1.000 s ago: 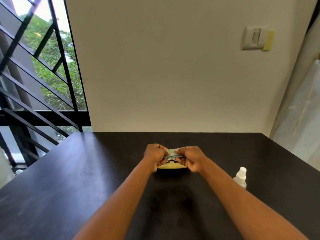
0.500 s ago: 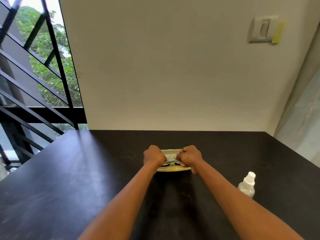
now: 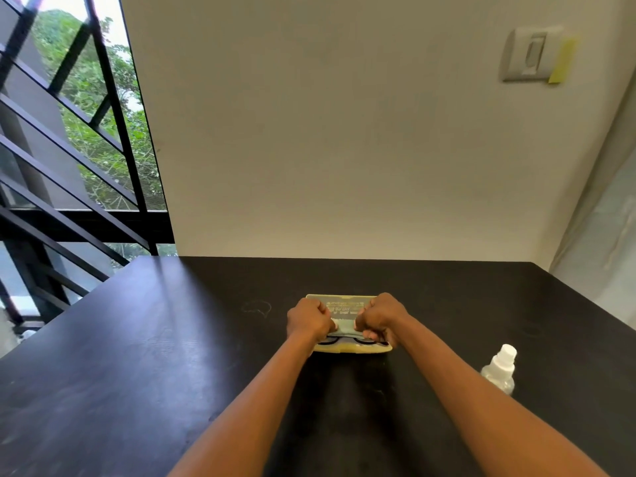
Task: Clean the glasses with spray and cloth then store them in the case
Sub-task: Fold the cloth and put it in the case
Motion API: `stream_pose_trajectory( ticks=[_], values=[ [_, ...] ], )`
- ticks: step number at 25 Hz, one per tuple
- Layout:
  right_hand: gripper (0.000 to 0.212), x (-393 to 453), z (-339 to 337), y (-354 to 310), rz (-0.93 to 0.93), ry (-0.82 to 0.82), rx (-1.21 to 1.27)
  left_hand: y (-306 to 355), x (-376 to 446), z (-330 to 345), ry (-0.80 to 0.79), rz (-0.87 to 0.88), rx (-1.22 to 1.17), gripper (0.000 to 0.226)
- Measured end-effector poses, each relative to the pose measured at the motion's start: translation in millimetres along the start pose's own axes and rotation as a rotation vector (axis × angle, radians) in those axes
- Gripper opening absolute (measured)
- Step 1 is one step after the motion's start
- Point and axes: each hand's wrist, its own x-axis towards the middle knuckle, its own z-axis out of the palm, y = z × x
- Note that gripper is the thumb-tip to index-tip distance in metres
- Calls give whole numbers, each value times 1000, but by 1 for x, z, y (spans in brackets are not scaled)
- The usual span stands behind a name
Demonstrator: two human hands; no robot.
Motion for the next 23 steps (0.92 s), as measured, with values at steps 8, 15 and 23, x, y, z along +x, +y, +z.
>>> stream_pose_trajectory(
  ticks=[8,15,23],
  values=[
    [28,14,1,2,-327,327,-317,-1,0,-3,-39,6,-49,15],
    [26,33,8,17,-434,269,-324,-12,6,-4,156,-16,-67,6],
    [27,20,6,30,-544,359,-260,-35,8,-10,31,-359,-463,17]
  ],
)
